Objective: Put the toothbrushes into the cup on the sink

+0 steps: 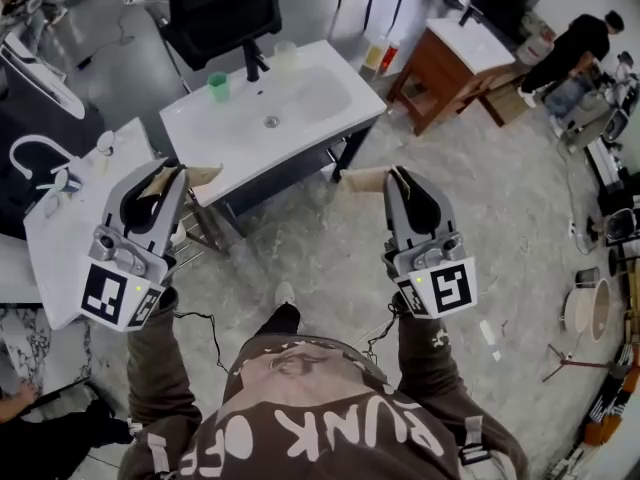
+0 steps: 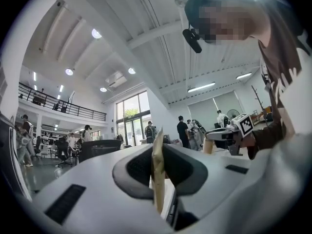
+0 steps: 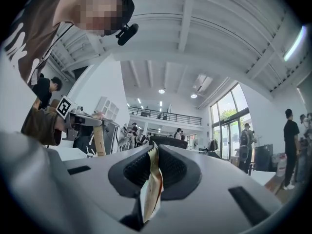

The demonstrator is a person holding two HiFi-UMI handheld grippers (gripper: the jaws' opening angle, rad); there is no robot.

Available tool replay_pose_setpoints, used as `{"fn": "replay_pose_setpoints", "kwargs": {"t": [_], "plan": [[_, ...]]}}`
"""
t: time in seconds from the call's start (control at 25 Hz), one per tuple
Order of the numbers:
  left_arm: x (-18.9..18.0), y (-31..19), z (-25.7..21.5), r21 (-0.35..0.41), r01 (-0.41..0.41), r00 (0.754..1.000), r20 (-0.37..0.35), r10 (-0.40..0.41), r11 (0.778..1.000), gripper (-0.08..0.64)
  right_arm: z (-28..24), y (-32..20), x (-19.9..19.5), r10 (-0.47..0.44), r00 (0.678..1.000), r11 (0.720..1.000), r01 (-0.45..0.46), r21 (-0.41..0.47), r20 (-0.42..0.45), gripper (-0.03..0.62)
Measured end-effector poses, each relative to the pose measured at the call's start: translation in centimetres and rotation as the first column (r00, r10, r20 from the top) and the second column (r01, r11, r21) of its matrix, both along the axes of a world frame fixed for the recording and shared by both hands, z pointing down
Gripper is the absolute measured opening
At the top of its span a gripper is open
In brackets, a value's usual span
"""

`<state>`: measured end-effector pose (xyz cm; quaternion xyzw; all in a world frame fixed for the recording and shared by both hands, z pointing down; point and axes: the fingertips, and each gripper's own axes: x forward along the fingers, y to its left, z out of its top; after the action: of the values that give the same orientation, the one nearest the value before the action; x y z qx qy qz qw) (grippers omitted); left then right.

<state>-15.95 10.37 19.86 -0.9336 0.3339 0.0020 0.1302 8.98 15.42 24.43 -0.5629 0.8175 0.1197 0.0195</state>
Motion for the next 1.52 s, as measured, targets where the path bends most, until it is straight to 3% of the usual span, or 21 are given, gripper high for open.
{"fn": "replay_pose_setpoints", "kwargs": {"t": [0.52, 0.92, 1.52], "plan": [[-2.0, -11.0, 0.7, -0.026, 0.025, 0.999, -0.029, -0.026, 0.999, 0.049, -0.8, -12.2, -2.6, -0.049, 0.998, 0.999, 0.049, -0.007, -0.037, 0.037], [-1.4, -17.2, 1.5, -0.026, 0.106, 0.994, -0.008, -0.106, 0.994, 0.049, 0.6, -21.2, -1.7, -0.133, 0.991, 0.991, 0.133, -0.004, -0.021, 0.037], [4.2, -33.2, 2.5, -0.074, 0.334, 0.942, 0.039, -0.332, 0.940, 0.049, 3.2, -45.4, 3.1, -0.355, 0.934, 0.934, 0.354, -0.039, -0.028, 0.037]]}}
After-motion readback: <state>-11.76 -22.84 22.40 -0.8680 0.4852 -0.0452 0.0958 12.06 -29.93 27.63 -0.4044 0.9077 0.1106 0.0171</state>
